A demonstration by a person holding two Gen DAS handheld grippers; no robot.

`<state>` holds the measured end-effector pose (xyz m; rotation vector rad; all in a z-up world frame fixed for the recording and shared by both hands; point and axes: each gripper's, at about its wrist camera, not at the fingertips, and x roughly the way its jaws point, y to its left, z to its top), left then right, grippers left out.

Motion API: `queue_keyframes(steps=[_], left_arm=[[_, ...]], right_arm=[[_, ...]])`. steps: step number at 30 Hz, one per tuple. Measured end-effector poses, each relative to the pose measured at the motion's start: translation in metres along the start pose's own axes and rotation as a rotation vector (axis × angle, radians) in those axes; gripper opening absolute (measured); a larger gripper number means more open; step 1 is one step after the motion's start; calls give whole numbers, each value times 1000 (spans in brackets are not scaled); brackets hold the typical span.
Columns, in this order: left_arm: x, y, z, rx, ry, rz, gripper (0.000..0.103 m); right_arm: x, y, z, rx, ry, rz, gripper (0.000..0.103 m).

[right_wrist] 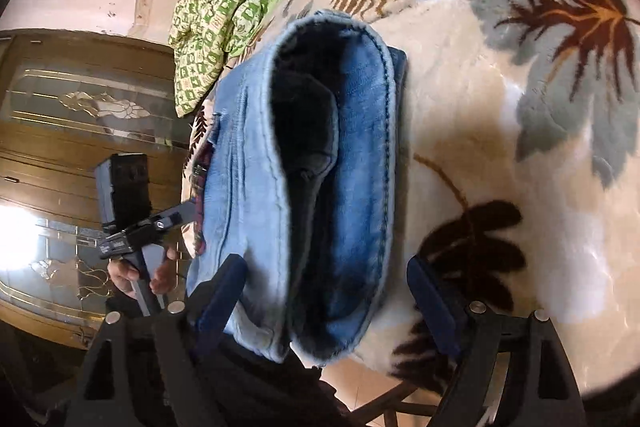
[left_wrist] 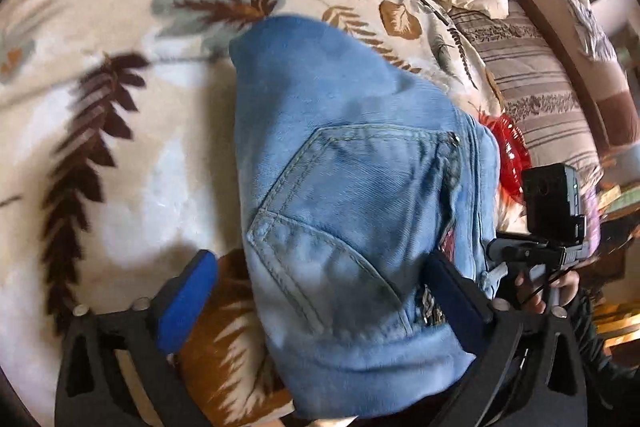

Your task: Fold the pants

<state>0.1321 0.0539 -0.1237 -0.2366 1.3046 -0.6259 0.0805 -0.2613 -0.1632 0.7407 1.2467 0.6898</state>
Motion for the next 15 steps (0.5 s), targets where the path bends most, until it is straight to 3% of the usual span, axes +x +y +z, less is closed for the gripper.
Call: queue_keyframes(steps=[5, 11, 15], left_arm=[[15, 17, 11, -110, 15, -94, 103], [23, 8, 11, -94, -1, -100, 103], [26, 9, 11, -79, -18, -99, 103]], right_arm=[[14, 3, 15, 29, -13, 43, 88], [31, 15, 24, 44, -24, 63, 102], [34, 22, 21, 16, -38, 34, 103]])
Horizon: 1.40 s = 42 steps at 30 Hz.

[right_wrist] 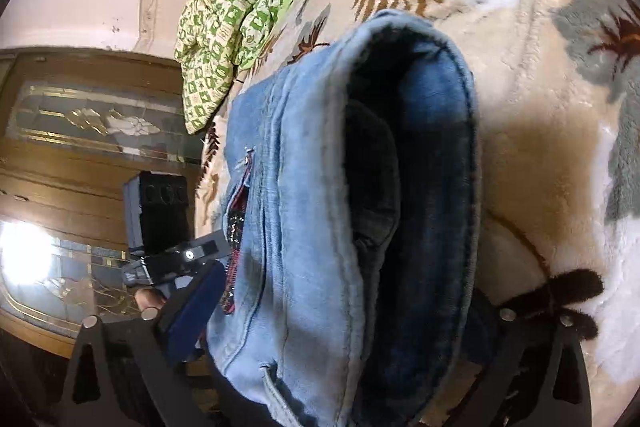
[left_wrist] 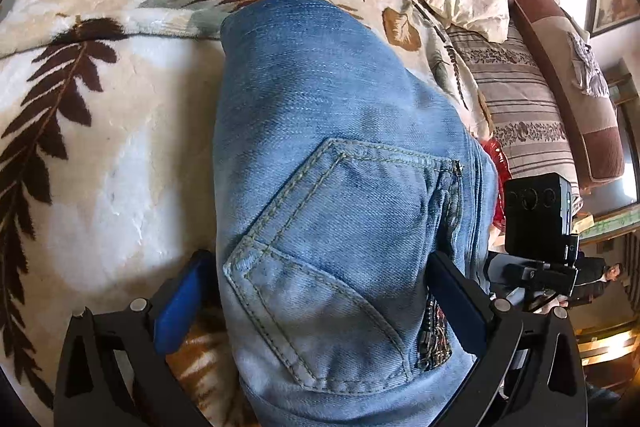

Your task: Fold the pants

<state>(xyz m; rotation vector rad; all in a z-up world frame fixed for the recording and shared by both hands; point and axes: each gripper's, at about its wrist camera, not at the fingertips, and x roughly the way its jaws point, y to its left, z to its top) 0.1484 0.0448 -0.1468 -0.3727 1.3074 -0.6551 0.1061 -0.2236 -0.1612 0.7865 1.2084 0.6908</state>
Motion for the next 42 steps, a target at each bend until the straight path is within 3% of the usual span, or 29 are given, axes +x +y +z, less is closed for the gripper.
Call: queue_keyframes(steps=[14, 15, 16, 17, 18, 20, 21, 29, 35, 42], left_arm=[[0, -4, 3, -18, -19, 27, 103], [-1, -4, 3, -17, -19, 33, 98], [-2, -7, 2, 10, -21, 39, 81], [-4, -11, 2, 39, -21, 43, 50], [-9, -12, 1, 30, -36, 53, 40], [-12, -16, 0, 46, -41, 48, 37], [-12, -17, -1, 59, -44, 56, 37], [-16, -17, -7, 52, -88, 66, 36], [-55, -48, -17, 123, -176, 7, 31], [-99, -66, 40, 148, -295, -34, 31]], right_arm=[[-2, -5, 2, -5, -9, -13, 103], [-2, -6, 3, 8, -8, -9, 103], [-3, -6, 4, 15, -11, -7, 101], [-4, -5, 3, 11, -21, -24, 87], [-4, -4, 2, 2, -31, -54, 60], [-8, -10, -2, 0, -48, -74, 43], [-10, -16, -5, 24, -63, -47, 41], [-13, -5, -8, -38, -81, -88, 39], [-34, 32, -17, -146, -127, -87, 36], [-70, 86, 37, -276, -213, -75, 35]])
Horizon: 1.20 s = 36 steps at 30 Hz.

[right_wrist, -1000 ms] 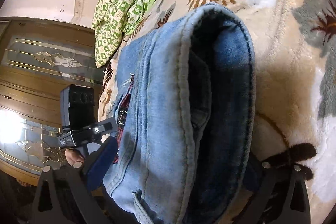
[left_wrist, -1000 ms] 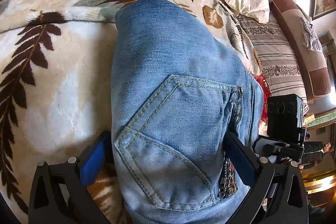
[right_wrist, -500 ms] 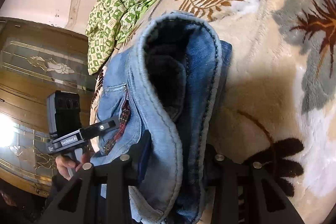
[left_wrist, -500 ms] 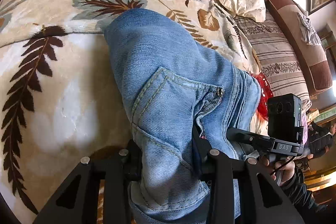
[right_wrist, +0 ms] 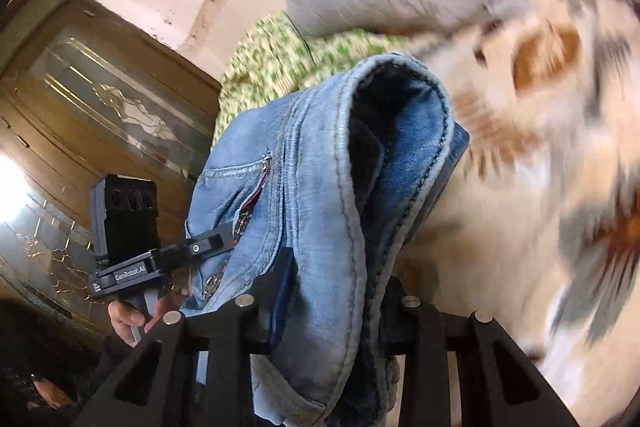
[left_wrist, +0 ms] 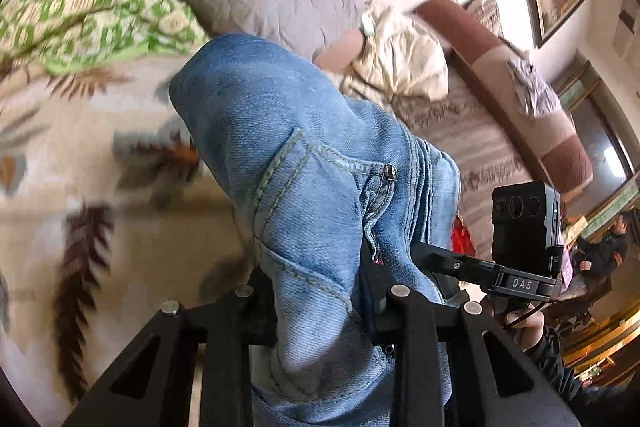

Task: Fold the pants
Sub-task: 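Lower the folded jeans onto the bed with both grippers and release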

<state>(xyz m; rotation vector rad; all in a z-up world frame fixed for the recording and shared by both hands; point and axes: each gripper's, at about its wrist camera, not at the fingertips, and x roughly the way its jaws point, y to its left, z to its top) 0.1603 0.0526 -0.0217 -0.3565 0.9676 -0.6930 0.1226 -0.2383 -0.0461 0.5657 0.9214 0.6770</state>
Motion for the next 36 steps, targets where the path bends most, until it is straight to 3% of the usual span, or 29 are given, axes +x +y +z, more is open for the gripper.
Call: queue_keyframes(steps=[5, 8, 10, 13, 16, 17, 19, 20, 21, 22, 24, 27, 29, 32, 36], left_arm=[[52, 41, 33, -58, 67, 50, 31], [99, 77, 27, -92, 159, 108, 33], [118, 102, 15, -131, 185, 142, 41], [117, 118, 13, -189, 178, 81, 46], [119, 111, 15, -155, 185, 121, 49], [117, 108, 16, -151, 178, 137, 52], [111, 99, 19, -134, 147, 197, 70], [99, 90, 21, -117, 113, 243, 79], [84, 80, 21, -89, 79, 257, 82], [73, 73, 20, -55, 59, 254, 85], [49, 52, 17, 44, 19, 236, 103], [25, 11, 4, 231, -4, 279, 103], [17, -13, -15, 396, 20, 343, 103], [17, -38, -44, 643, -25, 442, 103], [37, -50, -72, 873, 42, 544, 103]], right_arm=[[37, -27, 46, 34, 61, -48, 35], [81, -70, 49, 108, 148, -96, 35], [104, -92, 40, 144, 198, -139, 35], [114, -121, 30, 247, 172, -32, 35], [114, -114, 29, 196, 171, -52, 36], [114, -112, 30, 191, 175, -67, 38], [108, -110, 34, 195, 186, -74, 47], [104, -108, 36, 200, 190, -79, 60], [93, -103, 39, 201, 193, -105, 73], [86, -99, 44, 192, 185, -118, 77], [58, -82, 50, 124, 152, -128, 90], [21, -63, 45, 51, 90, -112, 103], [6, -51, 34, 5, 70, -86, 103], [-1, -39, 14, -90, 73, -97, 103], [9, -36, -11, -174, 138, -104, 103]])
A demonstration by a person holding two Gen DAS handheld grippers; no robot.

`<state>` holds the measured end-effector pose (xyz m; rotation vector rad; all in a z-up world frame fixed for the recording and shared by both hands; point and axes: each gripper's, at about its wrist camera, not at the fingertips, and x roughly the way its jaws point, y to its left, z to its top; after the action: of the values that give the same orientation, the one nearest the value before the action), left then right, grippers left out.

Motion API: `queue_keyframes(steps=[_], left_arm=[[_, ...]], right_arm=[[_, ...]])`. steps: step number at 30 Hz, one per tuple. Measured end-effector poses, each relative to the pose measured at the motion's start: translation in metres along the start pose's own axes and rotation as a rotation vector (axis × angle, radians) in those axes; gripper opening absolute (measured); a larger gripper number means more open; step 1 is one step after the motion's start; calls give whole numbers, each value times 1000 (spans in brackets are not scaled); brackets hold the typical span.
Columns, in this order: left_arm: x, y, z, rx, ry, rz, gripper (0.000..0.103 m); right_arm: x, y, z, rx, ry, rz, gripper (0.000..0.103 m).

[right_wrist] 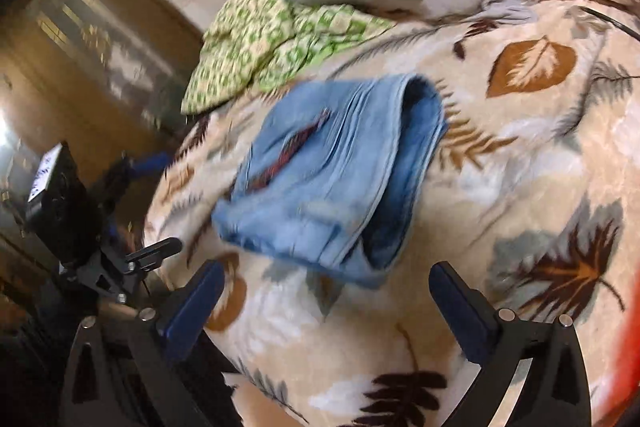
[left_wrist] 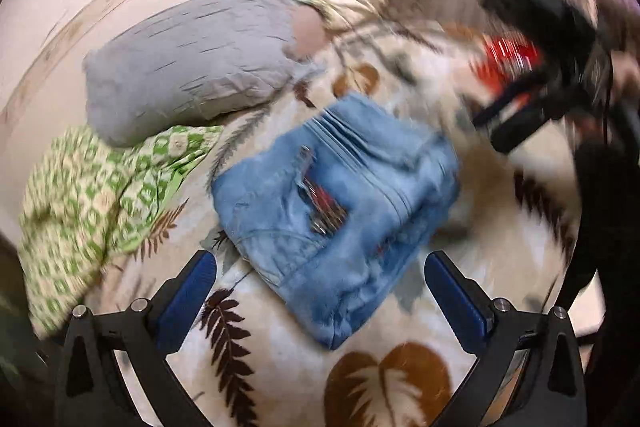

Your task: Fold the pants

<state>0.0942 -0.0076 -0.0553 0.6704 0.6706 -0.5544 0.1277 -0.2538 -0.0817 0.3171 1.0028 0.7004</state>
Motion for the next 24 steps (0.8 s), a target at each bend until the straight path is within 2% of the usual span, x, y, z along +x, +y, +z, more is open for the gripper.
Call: queue_keyframes(steps=[1, 4, 8, 10, 11, 12, 13, 14, 15, 16, 22, 24], left_arm=[[4, -6, -2, 51, 15, 26, 103], [13, -14, -9, 157, 44, 70, 103], [24, -16, -12, 187, 43, 71, 103], [27, -15, -10, 194, 35, 80, 103], [28, -15, -8, 192, 27, 77, 102], [28, -15, -8, 193, 23, 73, 87], [32, -13, -6, 194, 45, 51, 67], [37, -10, -5, 187, 74, 29, 11], [41, -7, -5, 156, 118, -23, 14], [41, -6, -5, 150, 116, -39, 14], [36, -2, 2, 118, 123, -65, 14], [33, 1, 5, 108, 113, -70, 14]], right_arm=[[0, 1, -6, -30, 2, -4, 102], [15, 14, -12, -158, 7, -73, 89], [32, 16, -12, -207, 8, -81, 76], [36, 17, -8, -217, -7, -77, 65], [39, 17, -4, -220, -13, -92, 56], [39, 20, -2, -227, -20, -95, 51], [38, 24, 0, -244, -33, -92, 47], [35, 28, 0, -260, -50, -98, 44], [30, 32, 0, -272, -63, -99, 42], [27, 36, 1, -282, -79, -98, 41], [20, 49, 9, -328, -109, -109, 33], [13, 51, 16, -322, -136, -83, 18]])
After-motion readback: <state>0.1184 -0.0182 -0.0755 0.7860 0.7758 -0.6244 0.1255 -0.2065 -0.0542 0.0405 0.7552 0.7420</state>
